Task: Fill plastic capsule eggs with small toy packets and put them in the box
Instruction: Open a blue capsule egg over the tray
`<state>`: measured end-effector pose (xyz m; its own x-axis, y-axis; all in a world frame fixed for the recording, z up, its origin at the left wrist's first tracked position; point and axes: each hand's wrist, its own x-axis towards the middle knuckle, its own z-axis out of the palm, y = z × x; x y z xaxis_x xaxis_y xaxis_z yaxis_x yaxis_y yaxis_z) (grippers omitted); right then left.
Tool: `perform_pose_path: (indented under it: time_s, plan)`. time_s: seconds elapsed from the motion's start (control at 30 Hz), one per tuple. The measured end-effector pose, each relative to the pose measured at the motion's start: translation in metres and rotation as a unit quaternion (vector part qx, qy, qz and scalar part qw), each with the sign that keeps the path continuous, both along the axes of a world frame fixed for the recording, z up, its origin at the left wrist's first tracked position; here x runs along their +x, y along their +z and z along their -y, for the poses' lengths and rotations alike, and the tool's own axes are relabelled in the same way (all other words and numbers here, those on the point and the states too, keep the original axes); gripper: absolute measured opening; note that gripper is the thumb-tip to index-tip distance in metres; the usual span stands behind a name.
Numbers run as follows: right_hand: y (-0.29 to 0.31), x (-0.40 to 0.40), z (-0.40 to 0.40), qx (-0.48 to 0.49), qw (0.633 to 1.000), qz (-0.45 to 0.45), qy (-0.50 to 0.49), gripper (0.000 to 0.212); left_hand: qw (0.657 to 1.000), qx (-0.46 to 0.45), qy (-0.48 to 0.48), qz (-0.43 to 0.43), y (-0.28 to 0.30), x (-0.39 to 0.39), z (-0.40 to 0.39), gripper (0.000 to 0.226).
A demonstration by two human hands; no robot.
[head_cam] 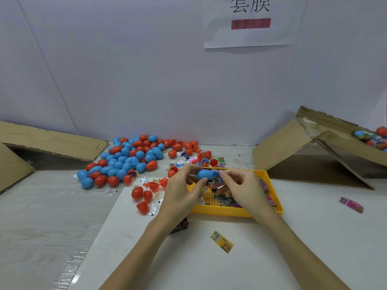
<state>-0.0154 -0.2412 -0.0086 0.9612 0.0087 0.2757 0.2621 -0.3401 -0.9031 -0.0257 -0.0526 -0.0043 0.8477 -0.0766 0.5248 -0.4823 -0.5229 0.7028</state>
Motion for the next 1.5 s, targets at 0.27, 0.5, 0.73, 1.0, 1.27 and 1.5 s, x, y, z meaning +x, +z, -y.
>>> perform_pose_path:
  time_s: [0.27,0.5,0.73,1.0,1.27,1.5]
  plan:
    - [-0.0025,0.0003,0.0004,-0.052,0.999,-0.001,0.016,0.023,0.999,-0.017,-0.019,-0.028,-0.0002,-0.0019,0.0024,0.031]
    - [0.0008,-0.0006,0.002,0.028,0.999,0.021,0.04,0.011,0.998,-0.031,-0.043,-0.036,0.0013,-0.0008,0.0,0.037]
    - [0.0009,-0.0007,0.0031,0.015,0.998,0.05,0.037,0.017,0.998,-0.04,-0.033,-0.041,0.0024,-0.0011,0.001,0.039]
    - [0.0016,-0.0017,0.0027,0.019,0.998,0.058,0.034,0.017,0.998,-0.047,-0.026,-0.043,0.0053,-0.0029,0.0015,0.039]
    - [0.0051,-0.0051,-0.0001,0.011,0.996,0.084,0.023,0.021,0.997,-0.051,-0.027,-0.046,0.0062,-0.0034,0.0022,0.037]
    - [0.0056,-0.0069,-0.0009,0.01,0.996,0.085,0.0,0.017,0.997,-0.056,-0.028,-0.046,0.0059,-0.0042,0.0028,0.036]
